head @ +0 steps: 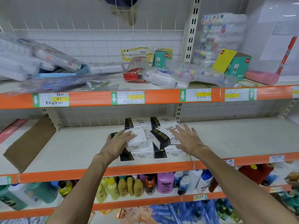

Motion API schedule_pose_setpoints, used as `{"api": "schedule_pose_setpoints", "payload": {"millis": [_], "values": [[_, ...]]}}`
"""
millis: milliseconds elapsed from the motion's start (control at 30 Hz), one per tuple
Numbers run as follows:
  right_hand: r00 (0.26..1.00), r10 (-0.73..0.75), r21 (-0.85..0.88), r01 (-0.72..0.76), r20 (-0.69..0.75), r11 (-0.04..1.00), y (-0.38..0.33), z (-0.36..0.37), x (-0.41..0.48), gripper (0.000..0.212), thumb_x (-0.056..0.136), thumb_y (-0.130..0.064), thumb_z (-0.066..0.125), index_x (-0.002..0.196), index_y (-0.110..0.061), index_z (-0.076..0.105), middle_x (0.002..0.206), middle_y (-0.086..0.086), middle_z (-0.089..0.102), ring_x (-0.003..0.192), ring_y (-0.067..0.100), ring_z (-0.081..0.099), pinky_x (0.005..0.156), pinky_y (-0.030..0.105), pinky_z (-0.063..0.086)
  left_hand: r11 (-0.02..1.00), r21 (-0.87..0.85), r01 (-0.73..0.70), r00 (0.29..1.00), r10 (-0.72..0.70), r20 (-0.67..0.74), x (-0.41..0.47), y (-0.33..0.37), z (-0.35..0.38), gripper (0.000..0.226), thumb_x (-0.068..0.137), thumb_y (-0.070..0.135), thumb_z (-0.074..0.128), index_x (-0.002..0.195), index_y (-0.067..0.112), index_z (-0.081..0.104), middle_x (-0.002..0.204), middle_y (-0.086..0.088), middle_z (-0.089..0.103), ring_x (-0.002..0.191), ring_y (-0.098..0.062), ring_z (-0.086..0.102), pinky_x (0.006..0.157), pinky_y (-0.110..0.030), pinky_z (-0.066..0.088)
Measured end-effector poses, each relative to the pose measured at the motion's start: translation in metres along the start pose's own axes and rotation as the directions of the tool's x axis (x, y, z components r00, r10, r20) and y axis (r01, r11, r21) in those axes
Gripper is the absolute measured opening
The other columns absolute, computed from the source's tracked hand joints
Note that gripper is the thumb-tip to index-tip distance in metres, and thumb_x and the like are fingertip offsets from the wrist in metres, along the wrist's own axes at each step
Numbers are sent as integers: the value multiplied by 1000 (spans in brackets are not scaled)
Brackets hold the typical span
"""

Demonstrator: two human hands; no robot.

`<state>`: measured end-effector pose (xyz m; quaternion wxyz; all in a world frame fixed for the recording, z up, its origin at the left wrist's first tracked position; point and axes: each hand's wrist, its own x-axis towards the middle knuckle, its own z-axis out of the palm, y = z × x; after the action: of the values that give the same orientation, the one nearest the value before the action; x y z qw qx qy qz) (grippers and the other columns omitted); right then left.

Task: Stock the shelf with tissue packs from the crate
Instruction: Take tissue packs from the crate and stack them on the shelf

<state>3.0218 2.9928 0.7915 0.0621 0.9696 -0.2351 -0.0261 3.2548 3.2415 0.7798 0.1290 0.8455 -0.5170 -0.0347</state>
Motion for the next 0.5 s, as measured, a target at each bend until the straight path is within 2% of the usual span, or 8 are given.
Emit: {"api": "schedule_pose_setpoints", "payload": {"millis": [100, 167, 233, 333, 433, 500], "values": [[1000, -6, 29, 6, -6, 1000, -4, 6, 6, 75, 99, -40, 48, 154, -34, -2, 163, 2, 1, 149, 28, -3, 118, 52, 8, 998, 5, 65, 995, -64, -81, -1, -2, 5, 50, 100, 18, 44, 146, 35, 34, 158, 8, 24, 146, -21, 16, 117, -52, 21], [998, 38, 89, -33, -47, 995, -10, 11, 8, 68, 101, -37, 44, 154, -32, 3, 162, 5, 9, 148, 29, 8, 116, 48, 20, 995, -2, 99, 990, -98, -97, -1, 2, 11, 51, 99, 13, 45, 147, 27, 35, 156, 2, 30, 145, -22, 21, 116, -43, 27], [989, 100, 111, -88, -111, 990, -21, 17, 10, 60, 101, -32, 41, 153, -30, 12, 157, 9, 22, 141, 32, 22, 109, 46, 33, 995, -28, 95, 986, -98, -132, 4, 9, 16, 51, 99, 9, 45, 147, 23, 36, 155, 1, 32, 145, -23, 21, 117, -36, 25], [974, 168, 99, -154, -152, 983, -31, 18, 19, 54, 102, -33, 38, 152, -28, 19, 146, 12, 35, 123, 33, 36, 96, 44, 40, 999, -32, 41, 989, -45, -144, 19, 20, 18, 50, 99, 7, 44, 147, 21, 37, 155, 0, 32, 145, -24, 21, 118, -32, 19], [970, 180, 87, -167, -166, 982, -31, 18, 34, 51, 103, -35, 37, 151, -27, 21, 139, 13, 41, 117, 33, 39, 89, 41, 43, 997, -44, 57, 989, -63, -137, 39, 24, 20, 52, 98, 5, 45, 146, 24, 38, 154, 2, 32, 145, -22, 20, 118, -36, 21], [968, 184, 71, -174, -171, 982, -29, 20, 44, 51, 103, -36, 36, 151, -26, 21, 136, 13, 43, 116, 33, 39, 84, 40, 45, 995, -27, 100, 984, -103, -146, 51, 22, 21, 56, 96, 5, 48, 145, 30, 39, 154, 6, 33, 145, -20, 20, 114, -45, 27]]}}
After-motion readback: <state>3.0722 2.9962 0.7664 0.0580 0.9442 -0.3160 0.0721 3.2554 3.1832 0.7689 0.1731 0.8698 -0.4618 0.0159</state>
